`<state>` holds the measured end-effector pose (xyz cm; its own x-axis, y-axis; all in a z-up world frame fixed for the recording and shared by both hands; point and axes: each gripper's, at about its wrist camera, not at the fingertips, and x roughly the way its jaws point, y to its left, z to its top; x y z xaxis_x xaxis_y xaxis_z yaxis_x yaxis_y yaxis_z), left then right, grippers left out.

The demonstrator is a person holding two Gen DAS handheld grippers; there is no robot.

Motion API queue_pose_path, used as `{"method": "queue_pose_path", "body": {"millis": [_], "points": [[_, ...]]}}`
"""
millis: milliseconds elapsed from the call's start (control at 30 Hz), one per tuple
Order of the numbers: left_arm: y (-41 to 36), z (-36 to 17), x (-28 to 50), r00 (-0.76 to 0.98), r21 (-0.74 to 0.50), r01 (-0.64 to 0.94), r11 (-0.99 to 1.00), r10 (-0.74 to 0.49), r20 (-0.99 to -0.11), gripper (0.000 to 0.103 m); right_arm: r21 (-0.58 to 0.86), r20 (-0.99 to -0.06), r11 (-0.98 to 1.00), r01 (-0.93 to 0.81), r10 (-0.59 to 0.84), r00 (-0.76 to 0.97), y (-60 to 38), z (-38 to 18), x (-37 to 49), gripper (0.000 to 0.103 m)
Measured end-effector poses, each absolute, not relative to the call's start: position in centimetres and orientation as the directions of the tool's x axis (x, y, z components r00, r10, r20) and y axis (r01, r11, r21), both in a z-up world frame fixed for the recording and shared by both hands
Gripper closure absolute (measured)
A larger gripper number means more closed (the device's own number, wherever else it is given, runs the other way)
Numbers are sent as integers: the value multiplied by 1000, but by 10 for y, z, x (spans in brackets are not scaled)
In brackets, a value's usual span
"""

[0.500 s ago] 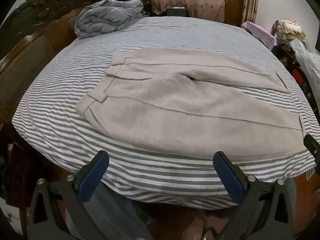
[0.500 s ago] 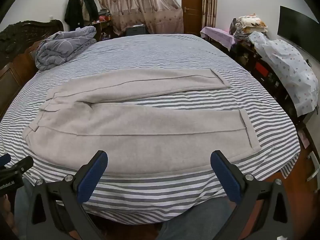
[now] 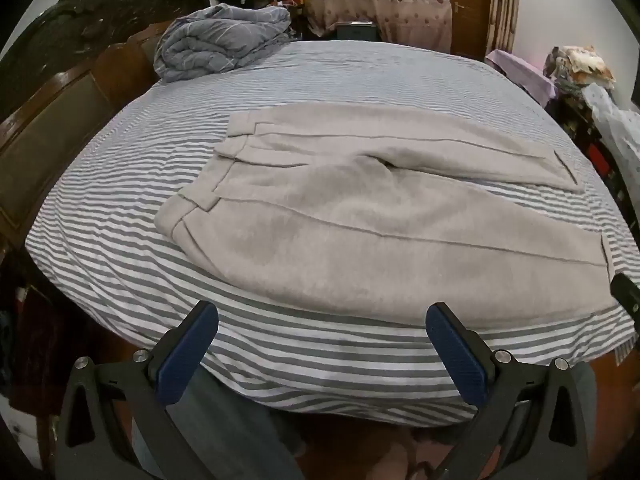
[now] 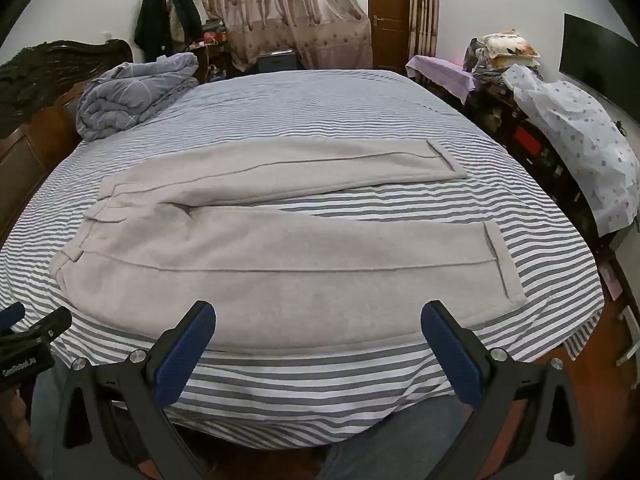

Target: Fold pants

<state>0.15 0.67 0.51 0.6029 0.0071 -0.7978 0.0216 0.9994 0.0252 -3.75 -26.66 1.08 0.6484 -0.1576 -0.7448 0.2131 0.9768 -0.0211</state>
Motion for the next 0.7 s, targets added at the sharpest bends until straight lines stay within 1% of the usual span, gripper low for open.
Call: {"method": "queue_pose_path", "body": {"millis": [67,133,367,533,700], "points": [[9,7,2,610,9,19,1000,-4,-793,0,-21,-746,977,213,-157,647,-267,10,-37,1],[4,2,1,612,29,14,999,14,-791,0,-19,-746,977,213,-156,648,-266,10,-38,1],[8,-5,4,586,33,24,999,13,-810,1,-15,-748,977,211,-151,647,-265,10,-36,1],[10,-5,3,600,36,17,999,19,-800,2,-10,-747,978,209,-146,648,-264,9,-36,1],[11,-6,2,610,15,32,999,-8,-792,2,-5,-750,978,208,-141,646,-264,9,-36,1]]}}
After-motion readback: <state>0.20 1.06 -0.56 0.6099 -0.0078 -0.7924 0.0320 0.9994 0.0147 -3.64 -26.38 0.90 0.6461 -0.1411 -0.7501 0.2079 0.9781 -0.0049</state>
